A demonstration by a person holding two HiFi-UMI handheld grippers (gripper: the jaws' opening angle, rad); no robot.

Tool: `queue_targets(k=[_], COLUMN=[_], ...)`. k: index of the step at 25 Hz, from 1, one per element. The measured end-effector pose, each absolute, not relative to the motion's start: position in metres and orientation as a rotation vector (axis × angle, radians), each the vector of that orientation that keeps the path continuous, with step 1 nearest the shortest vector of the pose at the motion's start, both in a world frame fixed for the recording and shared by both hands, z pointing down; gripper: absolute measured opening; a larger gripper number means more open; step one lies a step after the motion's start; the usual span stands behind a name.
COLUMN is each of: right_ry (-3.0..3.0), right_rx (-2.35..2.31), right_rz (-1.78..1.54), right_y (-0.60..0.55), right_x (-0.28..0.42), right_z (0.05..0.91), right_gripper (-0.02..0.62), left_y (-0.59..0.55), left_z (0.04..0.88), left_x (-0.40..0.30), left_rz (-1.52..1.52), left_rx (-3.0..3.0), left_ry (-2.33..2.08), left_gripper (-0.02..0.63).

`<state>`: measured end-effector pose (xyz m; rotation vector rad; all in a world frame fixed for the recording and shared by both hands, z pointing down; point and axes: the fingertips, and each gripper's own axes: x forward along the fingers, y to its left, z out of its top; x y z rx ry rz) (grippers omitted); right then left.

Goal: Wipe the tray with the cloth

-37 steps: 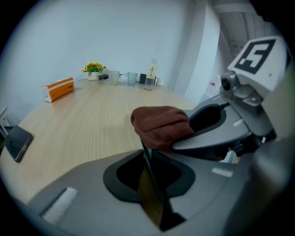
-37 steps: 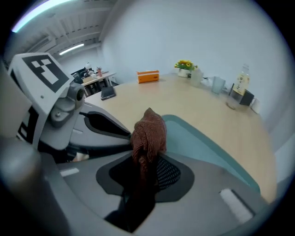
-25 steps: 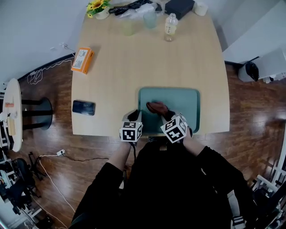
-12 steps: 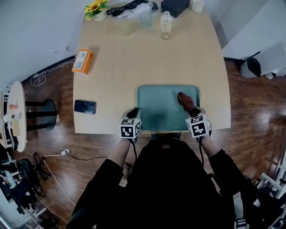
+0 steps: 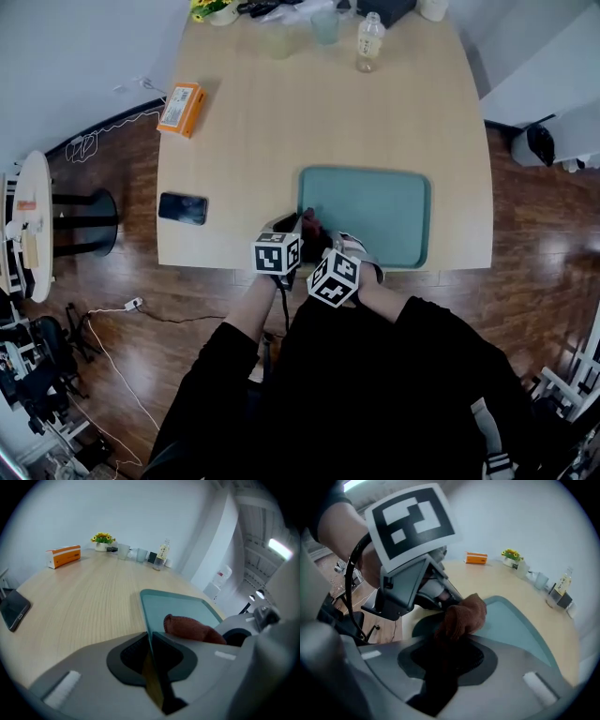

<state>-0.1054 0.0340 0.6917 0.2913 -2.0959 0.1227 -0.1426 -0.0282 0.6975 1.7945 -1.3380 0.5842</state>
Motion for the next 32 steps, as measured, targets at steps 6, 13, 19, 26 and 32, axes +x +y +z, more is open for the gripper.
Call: queue_targets(k=[6,13,19,26,32], right_ry=[-2.094,-1.986,-1.928,-2.065,-2.13], right_rx=[0.3,0.644,0.822,0.473,0.198], right_rz=[0.121,0.292,0.386,0.181,0.004], right_y=[0.033,0.002,-0.013,0.024,0.062], right_x=[-0.094,0.073,0.155,0.008,-0.1], right_z=[0.692,0.696,0.69,0.693,0.687], right_gripper=[0.103,0.103,0.103,0.103,0.103], left_y=[-0.027,-0.025,-0.026,-0.027,-0.026], left_z=[0.697,0.699,0.7,0.699,0.699], left_x=[-0.144,-0.147,-0.146,-0.15,-0.149], left_rz=[0.599,0.595,0.598,0.595,0.592], left_rx=[1.803,1.802,1.803,1.799,1.794], left_ry=[-1.36,-1.349,-1.369,-1.371,-1.367], left_gripper=[0.015,0.015,0.015,0.015,0.015])
